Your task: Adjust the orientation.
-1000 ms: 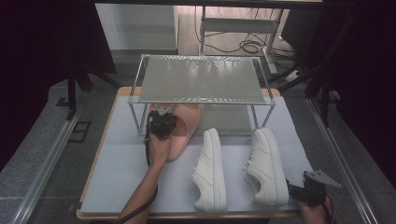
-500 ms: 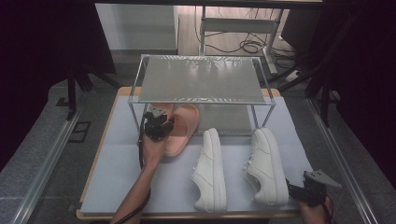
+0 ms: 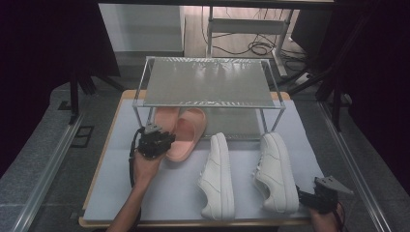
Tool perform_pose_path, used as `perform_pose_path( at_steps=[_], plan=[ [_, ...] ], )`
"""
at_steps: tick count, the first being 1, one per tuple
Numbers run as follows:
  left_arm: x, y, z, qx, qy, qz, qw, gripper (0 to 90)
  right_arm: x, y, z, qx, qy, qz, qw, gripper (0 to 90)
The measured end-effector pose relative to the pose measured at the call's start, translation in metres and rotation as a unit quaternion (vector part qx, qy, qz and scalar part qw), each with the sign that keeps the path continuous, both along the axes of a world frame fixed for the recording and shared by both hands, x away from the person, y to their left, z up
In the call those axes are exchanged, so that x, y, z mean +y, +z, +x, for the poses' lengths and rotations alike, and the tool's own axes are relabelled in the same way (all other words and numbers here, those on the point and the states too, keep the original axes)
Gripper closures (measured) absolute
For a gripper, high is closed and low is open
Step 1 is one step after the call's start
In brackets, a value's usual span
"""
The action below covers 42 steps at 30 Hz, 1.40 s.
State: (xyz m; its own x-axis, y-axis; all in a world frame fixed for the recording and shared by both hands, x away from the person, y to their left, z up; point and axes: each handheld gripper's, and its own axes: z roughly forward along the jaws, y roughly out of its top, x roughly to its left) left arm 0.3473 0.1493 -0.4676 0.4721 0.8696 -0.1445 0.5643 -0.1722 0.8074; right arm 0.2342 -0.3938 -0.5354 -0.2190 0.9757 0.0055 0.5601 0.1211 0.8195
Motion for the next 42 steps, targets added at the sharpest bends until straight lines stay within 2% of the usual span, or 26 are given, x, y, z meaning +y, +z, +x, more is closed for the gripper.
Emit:
perform_pose_path(
  at_steps=[5,6,10,11,14,15,16,18,19,22,25,32,34,42],
  plan=[
    [0.006,-0.002,-0.014,0.001,-0.016,-0.008,0.9998,66.1,0.0,0.0,0.0,0.0,0.0,0.0,1.0,6.0],
    [0.008,-0.003,-0.021,0.001,-0.021,-0.013,0.9997,66.3,0.0,0.0,0.0,0.0,0.0,0.0,1.0,6.0],
    [0.012,-0.005,-0.033,-0.002,-0.03,-0.023,0.9993,72.2,0.0,0.0,0.0,0.0,0.0,0.0,1.0,6.0],
    [0.013,-0.006,-0.04,0.001,-0.033,-0.022,0.9992,74.2,0.0,0.0,0.0,0.0,0.0,0.0,1.0,6.0],
    [0.014,-0.006,-0.047,0.0,-0.038,-0.014,0.9992,81.6,0.0,0.0,0.0,0.0,0.0,0.0,1.0,6.0],
    [0.014,-0.007,-0.052,0.0,-0.039,-0.01,0.9992,81.6,0.0,0.0,0.0,0.0,0.0,0.0,1.0,6.0],
    [0.014,-0.007,-0.055,0.0,-0.043,-0.007,0.9991,87.8,0.0,0.0,0.0,-0.001,0.0,-0.001,1.0,5.9],
    [0.014,-0.009,-0.062,0.002,-0.047,0.002,0.9989,89.7,0.0,0.0,0.0,0.0,0.0,-0.001,1.0,5.9],
    [0.013,-0.012,-0.067,0.008,-0.05,0.014,0.9986,89.8,0.0,0.0,0.0,0.0,0.0,-0.001,1.0,5.9],
    [0.012,-0.016,-0.071,0.011,-0.053,0.018,0.9984,89.9,0.0,0.0,0.0,0.0,-0.001,-0.001,1.0,5.9],
    [0.011,-0.022,-0.072,0.013,-0.05,0.021,0.9984,89.8,0.0,0.0,0.0,0.0,-0.001,-0.001,1.0,5.9],
    [0.0,-0.033,-0.062,0.021,-0.045,0.033,0.9982,89.8,0.0,0.0,0.0,0.0,-0.001,-0.001,1.0,5.9],
    [-0.006,-0.035,-0.058,0.023,-0.05,0.029,0.9981,89.8,0.0,0.0,0.0,0.0,-0.001,-0.001,1.0,5.9],
    [-0.026,-0.035,-0.047,0.019,-0.062,0.037,0.9972,89.7,0.0,0.0,0.0,0.0,-0.001,-0.001,1.0,5.9]
  ],
)
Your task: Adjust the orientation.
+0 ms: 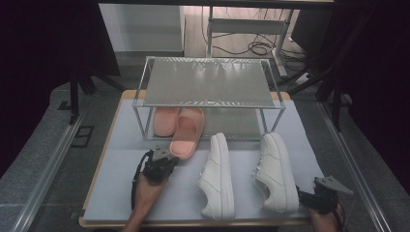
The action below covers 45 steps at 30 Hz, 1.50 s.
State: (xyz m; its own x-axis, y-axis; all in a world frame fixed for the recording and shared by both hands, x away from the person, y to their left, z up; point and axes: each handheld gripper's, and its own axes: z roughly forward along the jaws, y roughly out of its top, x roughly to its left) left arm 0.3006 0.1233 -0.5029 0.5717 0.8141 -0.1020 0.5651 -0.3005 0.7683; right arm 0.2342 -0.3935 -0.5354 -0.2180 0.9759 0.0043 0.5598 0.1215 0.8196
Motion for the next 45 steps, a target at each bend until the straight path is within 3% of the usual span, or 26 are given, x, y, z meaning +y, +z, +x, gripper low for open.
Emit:
perform_pose_path(
  at_steps=[8,22,33,45],
  plan=[
    [-0.009,-0.002,0.011,-0.004,0.004,0.001,1.0,89.7,0.0,0.0,0.0,0.0,0.0,0.0,1.0,6.0],
    [-0.014,-0.005,0.044,-0.002,0.023,-0.004,0.9997,89.8,0.0,0.0,0.0,0.0,0.0,0.0,1.0,6.0],
    [-0.021,-0.007,0.07,-0.001,0.036,0.005,0.9994,89.8,0.0,0.0,0.0,0.0,0.0,0.0,1.0,6.0],
    [-0.026,-0.011,0.089,0.004,0.043,0.009,0.999,89.8,0.0,0.0,0.0,0.0,0.0,0.0,1.0,6.0]
  ],
)
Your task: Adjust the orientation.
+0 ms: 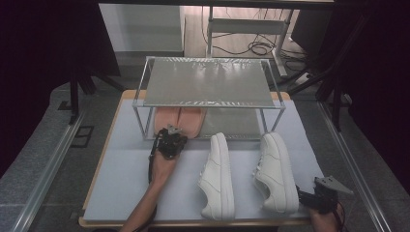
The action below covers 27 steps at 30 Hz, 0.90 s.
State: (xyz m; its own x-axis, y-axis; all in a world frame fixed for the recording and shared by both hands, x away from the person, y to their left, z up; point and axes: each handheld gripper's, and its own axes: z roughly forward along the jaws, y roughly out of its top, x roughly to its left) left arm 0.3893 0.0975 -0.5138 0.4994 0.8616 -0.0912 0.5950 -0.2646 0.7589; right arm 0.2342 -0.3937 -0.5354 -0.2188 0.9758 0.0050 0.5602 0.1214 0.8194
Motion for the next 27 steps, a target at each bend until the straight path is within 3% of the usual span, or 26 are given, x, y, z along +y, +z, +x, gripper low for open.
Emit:
perform_pose_path(
  at_steps=[7,16,20,23,27],
  plan=[
    [-0.003,-0.003,0.007,0.005,0.008,0.0,1.0,89.7,0.0,0.0,0.0,0.0,0.0,0.0,1.0,6.0],
    [-0.003,-0.003,-0.003,0.006,-0.006,0.0,1.0,84.1,0.0,0.0,0.0,0.0,0.0,0.0,1.0,6.0],
    [0.001,0.0,-0.012,0.001,-0.017,0.0,0.9998,79.2,0.0,0.0,0.0,0.0,0.0,0.0,1.0,6.0],
    [0.006,0.004,-0.019,0.0,-0.023,-0.008,0.9997,71.4,0.0,0.0,0.0,0.0,0.0,0.0,1.0,6.0],
    [0.012,0.008,-0.033,0.002,-0.034,0.001,0.9994,57.2,0.0,0.0,0.0,0.0,0.0,-0.001,1.0,6.0]
  ],
)
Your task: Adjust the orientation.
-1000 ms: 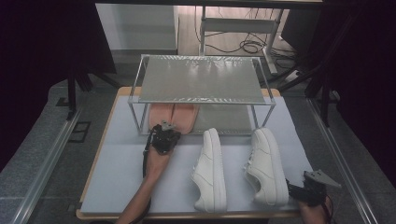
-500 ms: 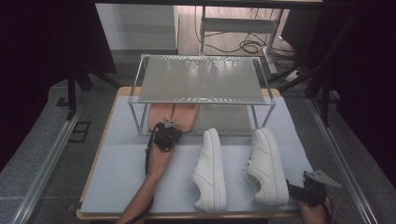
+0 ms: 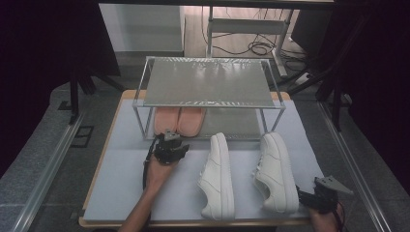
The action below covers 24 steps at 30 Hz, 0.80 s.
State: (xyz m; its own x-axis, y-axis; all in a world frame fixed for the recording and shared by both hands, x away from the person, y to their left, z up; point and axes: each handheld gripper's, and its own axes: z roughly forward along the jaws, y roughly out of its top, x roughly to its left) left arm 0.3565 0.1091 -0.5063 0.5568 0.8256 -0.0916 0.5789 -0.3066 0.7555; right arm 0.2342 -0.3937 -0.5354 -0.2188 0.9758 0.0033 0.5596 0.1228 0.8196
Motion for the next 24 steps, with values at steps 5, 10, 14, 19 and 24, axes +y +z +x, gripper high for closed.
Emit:
perform_pose_path(
  at_steps=[5,10,14,19,24],
  plan=[
    [0.009,0.004,-0.014,0.003,-0.001,0.003,1.0,45.0,0.0,0.0,0.0,0.0,0.0,0.0,1.0,5.9],
    [0.02,0.007,-0.03,-0.004,0.01,0.006,0.9999,33.7,0.0,0.0,0.0,0.0,0.0,-0.001,1.0,5.9],
    [0.025,0.007,-0.036,-0.002,0.015,0.009,0.9998,28.2,0.0,0.0,0.0,0.0,0.0,0.0,1.0,5.9],
    [0.03,0.009,-0.046,0.005,0.008,0.01,0.9999,21.1,0.0,0.0,0.0,0.0,-0.001,0.0,1.0,6.0],
    [0.043,0.008,-0.063,0.011,0.005,0.028,0.9995,16.6,0.0,0.0,0.0,0.0,-0.001,0.0,1.0,6.0]
  ],
)
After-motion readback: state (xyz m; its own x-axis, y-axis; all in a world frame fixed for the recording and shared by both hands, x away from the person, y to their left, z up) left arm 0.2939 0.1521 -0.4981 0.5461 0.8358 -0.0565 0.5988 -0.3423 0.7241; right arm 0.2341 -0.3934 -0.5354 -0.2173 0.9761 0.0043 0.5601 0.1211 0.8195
